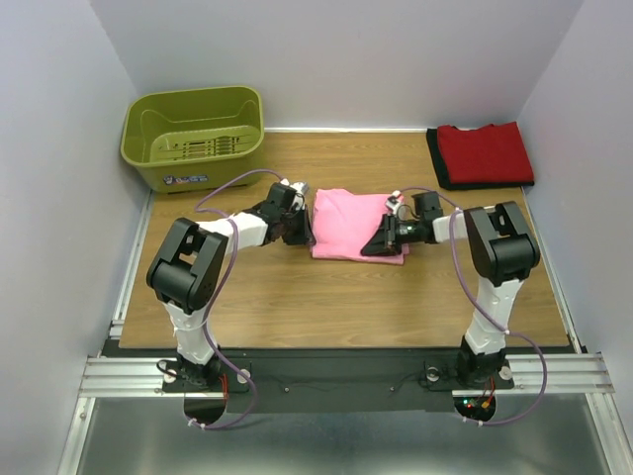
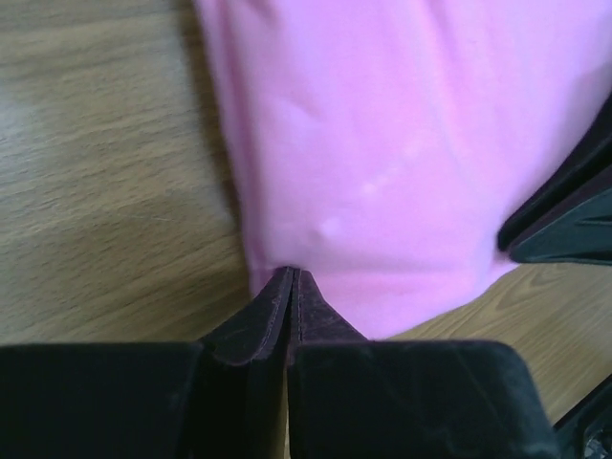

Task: Fold and stack the t-shirts
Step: Fold the tshirt

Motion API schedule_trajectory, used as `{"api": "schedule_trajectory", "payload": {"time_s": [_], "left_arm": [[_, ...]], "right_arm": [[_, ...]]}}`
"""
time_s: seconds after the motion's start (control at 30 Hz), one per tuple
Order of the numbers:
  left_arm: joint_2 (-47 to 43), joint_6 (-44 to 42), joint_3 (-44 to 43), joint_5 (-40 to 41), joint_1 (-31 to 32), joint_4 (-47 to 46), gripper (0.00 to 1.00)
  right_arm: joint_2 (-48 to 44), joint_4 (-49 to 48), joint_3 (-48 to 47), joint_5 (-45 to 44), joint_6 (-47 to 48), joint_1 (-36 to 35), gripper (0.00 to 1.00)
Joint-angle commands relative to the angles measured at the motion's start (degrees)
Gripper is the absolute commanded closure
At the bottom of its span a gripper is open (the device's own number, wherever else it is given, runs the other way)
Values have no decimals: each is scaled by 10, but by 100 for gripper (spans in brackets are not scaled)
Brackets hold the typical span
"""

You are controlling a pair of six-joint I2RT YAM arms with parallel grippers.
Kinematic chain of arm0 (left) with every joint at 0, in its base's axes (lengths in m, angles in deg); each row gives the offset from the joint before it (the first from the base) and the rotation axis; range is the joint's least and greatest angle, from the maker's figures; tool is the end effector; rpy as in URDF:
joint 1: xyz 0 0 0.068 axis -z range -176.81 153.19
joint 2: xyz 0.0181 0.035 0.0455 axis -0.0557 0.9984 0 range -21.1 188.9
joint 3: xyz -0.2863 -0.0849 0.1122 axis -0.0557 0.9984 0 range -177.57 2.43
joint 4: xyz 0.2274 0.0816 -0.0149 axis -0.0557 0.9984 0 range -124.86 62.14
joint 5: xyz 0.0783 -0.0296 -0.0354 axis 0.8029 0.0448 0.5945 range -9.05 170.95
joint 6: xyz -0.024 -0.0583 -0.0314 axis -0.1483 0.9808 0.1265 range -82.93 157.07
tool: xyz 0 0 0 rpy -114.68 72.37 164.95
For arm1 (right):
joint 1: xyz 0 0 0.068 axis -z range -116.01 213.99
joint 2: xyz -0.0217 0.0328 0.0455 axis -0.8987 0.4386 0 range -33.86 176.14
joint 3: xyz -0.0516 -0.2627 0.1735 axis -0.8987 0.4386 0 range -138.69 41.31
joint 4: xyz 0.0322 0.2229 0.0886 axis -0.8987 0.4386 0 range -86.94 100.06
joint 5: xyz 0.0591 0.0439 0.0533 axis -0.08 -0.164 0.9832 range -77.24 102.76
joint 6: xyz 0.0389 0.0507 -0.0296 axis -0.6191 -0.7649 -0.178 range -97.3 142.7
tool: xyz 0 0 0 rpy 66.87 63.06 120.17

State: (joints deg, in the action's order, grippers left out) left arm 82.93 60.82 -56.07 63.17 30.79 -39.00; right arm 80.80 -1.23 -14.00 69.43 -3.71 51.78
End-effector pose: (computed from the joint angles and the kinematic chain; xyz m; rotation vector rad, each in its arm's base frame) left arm 0.3393 -0.1972 0.2126 0.2484 2.3766 -0.8024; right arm 0.3576 0.1266 0.1478 -0.1111 2.5153 1.5216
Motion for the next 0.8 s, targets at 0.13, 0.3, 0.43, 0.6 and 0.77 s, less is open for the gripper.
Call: {"api": "schedule_trajectory", "payload": {"time_s": [0.13, 0.3, 0.43, 0.6, 0.77], "left_arm": [[13, 5, 7, -14, -20, 41, 96], [-32, 10, 22, -18, -18, 41, 95], [-101, 25, 15, -19, -10, 24, 72], [-91, 41, -53, -43, 30, 7, 54], [-24, 53, -104, -61, 72, 4, 58]], "right_arm": [[-17, 36, 62, -82, 32, 104, 79], [-68, 41, 57, -61, 21, 104, 78], [-122, 62, 29, -46, 16, 103, 78], [-158, 75, 1, -38, 9, 99, 78], [-171, 77, 15, -47, 12, 99, 78]]}}
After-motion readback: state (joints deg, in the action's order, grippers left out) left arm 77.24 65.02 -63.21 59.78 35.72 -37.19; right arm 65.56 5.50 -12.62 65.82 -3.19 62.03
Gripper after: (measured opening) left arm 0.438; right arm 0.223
